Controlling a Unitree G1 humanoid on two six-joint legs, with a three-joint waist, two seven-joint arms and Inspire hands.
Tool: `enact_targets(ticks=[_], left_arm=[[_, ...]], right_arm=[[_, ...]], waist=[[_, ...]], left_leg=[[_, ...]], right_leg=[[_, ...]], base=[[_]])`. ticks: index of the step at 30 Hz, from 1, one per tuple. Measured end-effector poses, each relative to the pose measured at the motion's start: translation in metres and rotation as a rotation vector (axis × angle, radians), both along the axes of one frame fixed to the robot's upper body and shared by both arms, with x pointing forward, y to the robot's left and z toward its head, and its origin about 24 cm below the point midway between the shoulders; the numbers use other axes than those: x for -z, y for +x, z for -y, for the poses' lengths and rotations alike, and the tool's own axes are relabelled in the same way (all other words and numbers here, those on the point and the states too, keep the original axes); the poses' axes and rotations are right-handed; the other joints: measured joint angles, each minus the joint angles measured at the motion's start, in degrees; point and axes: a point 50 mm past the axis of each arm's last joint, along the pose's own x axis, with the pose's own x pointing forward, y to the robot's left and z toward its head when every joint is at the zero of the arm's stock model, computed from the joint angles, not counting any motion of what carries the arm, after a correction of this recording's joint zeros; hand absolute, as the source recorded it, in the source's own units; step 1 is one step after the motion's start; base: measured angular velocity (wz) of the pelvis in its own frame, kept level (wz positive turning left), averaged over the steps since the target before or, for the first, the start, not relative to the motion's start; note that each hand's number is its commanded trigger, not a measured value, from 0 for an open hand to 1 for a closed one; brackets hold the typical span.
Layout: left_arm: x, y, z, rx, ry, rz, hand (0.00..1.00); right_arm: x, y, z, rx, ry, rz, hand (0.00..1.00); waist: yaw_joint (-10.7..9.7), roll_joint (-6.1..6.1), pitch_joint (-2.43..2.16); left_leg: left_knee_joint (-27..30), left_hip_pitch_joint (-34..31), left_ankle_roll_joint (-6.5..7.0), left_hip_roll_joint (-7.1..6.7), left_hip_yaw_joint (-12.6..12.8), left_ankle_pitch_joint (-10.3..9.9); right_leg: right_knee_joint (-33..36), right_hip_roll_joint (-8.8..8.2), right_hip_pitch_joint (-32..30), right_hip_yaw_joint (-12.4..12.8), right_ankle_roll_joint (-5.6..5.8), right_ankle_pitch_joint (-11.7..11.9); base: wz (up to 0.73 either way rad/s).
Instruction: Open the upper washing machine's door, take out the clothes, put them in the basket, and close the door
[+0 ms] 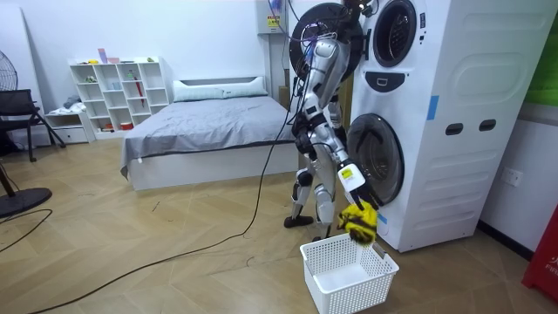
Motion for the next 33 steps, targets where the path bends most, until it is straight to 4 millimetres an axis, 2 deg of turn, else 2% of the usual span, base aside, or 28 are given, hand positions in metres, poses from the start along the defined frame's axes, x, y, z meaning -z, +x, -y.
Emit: enact_targets(ticks=[12,23,26,29,33], left_arm=[[-0.001,0.001,0.0,0.0,0.002,0.005,0.0],[0.0,-0.005,-0.002,-0.011,0.019,-0.002,0.0],[0.001,-0.009,-0.002,-0.01,0.018,-0.011,0.0],[0.002,-0.015,-0.002,-0.007,0.013,-0.017,0.0],[0.005,-0.031,-0.003,-0.034,0.008,-0.045,0.0]], right_arm=[[-0.001,-0.001,0.001,0.002,-0.004,0.011,0.0],[0.003,-0.005,0.002,-0.001,-0.015,-0.014,0.0],[0.008,-0.012,0.003,-0.008,-0.009,-0.042,0.0],[0.022,-0.026,0.005,-0.008,0.01,-0.11,0.0],[0.051,-0.068,0.007,0.014,0.065,-0.276,0.0]], waist=[[1.11,0.02,-0.02],[0.76,0.1,-0.15],[0.67,0.12,-0.18],[1.16,0.06,-0.32],[1.77,-0.3,-0.53]], left_leg=[[0.34,0.0,-0.03,-0.01,-0.9,0.08],[0.0,1.51,-0.17,0.16,-1.33,0.18],[-0.55,2.41,-0.26,0.22,-2.14,0.23],[-0.99,3.5,-0.36,0.36,-2.91,0.29],[-1.65,7.68,-0.74,1.07,-5.8,0.26]], right_leg=[[0.11,-0.4,0.16,-1.07,-0.13,-0.02],[-0.52,-0.34,2.36,-1.43,-0.16,-0.12],[-0.63,-0.35,3.53,-2.26,-0.35,-0.21],[-0.69,-0.31,4.8,-3.14,-0.54,-0.63],[-0.78,-0.46,9.71,-5.85,-0.66,-2.48]], base=[[0.04],[0.01],[0.12],[0.15],[0.33]])
